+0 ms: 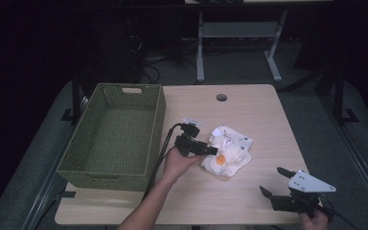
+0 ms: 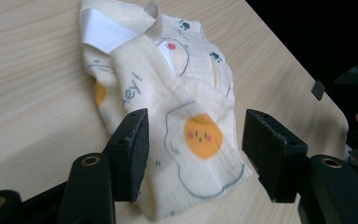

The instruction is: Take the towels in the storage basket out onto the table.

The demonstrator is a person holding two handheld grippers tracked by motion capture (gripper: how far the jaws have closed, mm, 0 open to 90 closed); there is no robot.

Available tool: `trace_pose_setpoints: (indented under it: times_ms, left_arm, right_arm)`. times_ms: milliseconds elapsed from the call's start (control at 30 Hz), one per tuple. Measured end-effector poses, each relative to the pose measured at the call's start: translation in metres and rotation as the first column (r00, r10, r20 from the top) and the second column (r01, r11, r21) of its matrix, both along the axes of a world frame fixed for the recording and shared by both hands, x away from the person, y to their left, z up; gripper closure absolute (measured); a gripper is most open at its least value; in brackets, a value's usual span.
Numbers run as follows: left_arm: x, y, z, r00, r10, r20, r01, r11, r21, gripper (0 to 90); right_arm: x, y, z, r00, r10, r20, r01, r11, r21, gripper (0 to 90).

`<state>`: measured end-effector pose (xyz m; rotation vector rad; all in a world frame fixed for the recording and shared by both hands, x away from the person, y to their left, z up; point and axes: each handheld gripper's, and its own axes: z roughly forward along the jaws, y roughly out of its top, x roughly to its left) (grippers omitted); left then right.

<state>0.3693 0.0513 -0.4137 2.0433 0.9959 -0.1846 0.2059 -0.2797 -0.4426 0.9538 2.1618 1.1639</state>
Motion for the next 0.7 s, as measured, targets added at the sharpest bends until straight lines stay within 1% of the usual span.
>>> trace_pose_setpoints:
  times_ms: [67, 167, 233, 300, 333, 433, 500, 533, 567, 633, 667, 700]
  left_arm:
    - [-0.006, 0.006, 0.002, 0.9999, 0.001, 0.014, -0.001, 1.0000, 0.003, 40.6]
    - [-0.015, 0.015, 0.003, 0.9994, 0.011, 0.032, -0.011, 0.9999, -0.003, 39.4]
    - [-0.022, 0.020, 0.003, 0.9989, 0.013, 0.045, -0.013, 0.9999, 0.004, 38.4]
    - [-0.028, 0.024, 0.002, 0.9986, 0.017, 0.050, -0.017, 0.9998, -0.008, 37.1]
    - [-0.031, 0.025, 0.002, 0.9984, 0.017, 0.054, -0.017, 0.9998, -0.008, 36.8]
    - [-0.043, 0.030, 0.002, 0.9970, 0.014, 0.076, -0.014, 0.9999, 0.001, 34.6]
    - [-0.051, 0.032, 0.001, 0.9946, 0.022, 0.101, -0.023, 0.9997, 0.011, 32.8]
    - [-0.055, 0.034, 0.000, 0.9935, 0.026, 0.111, -0.027, 0.9996, 0.010, 30.5]
    - [-0.060, 0.036, -0.001, 0.9925, 0.030, 0.118, -0.030, 0.9995, -0.002, 29.4]
    - [-0.070, 0.041, -0.004, 0.9903, 0.022, 0.137, -0.023, 0.9997, 0.005, 28.8]
    - [-0.075, 0.044, -0.006, 0.9887, 0.027, 0.147, -0.028, 0.9996, 0.004, 28.2]
    - [-0.079, 0.047, -0.007, 0.9879, 0.022, 0.154, -0.022, 0.9997, 0.000, 27.6]
  right_arm:
    - [0.000, 0.001, 0.000, 1.0000, 0.001, 0.002, -0.001, 1.000, -0.003, 13.7]
    - [0.000, 0.001, 0.000, 1.0000, 0.003, 0.000, -0.003, 1.000, -0.008, 13.7]
    - [0.000, 0.002, 0.000, 1.0000, 0.002, -0.001, -0.002, 1.000, -0.008, 13.7]
    - [0.000, 0.002, 0.000, 1.0000, 0.002, -0.001, -0.002, 1.000, -0.009, 13.7]
    - [0.000, 0.002, 0.000, 1.0000, 0.002, -0.002, -0.002, 1.000, -0.010, 13.7]
    - [0.000, 0.001, 0.000, 1.0000, -0.002, -0.002, 0.002, 1.000, -0.012, 13.7]
    - [0.000, 0.001, 0.000, 1.0000, -0.006, -0.001, 0.006, 1.000, -0.011, 13.7]
    - [0.000, 0.000, 0.000, 1.0000, -0.008, -0.003, 0.008, 1.000, -0.010, 13.7]
    - [0.000, 0.000, 0.000, 0.9999, -0.009, -0.005, 0.009, 1.000, -0.010, 13.7]
    - [0.000, 0.000, -0.001, 0.9999, -0.010, -0.004, 0.010, 1.000, -0.009, 13.7]
    - [0.000, -0.001, -0.001, 0.9999, -0.010, -0.003, 0.010, 1.000, -0.011, 13.7]
    - [0.000, -0.001, -0.001, 0.9999, -0.010, -0.003, 0.010, 1.000, -0.013, 13.7]
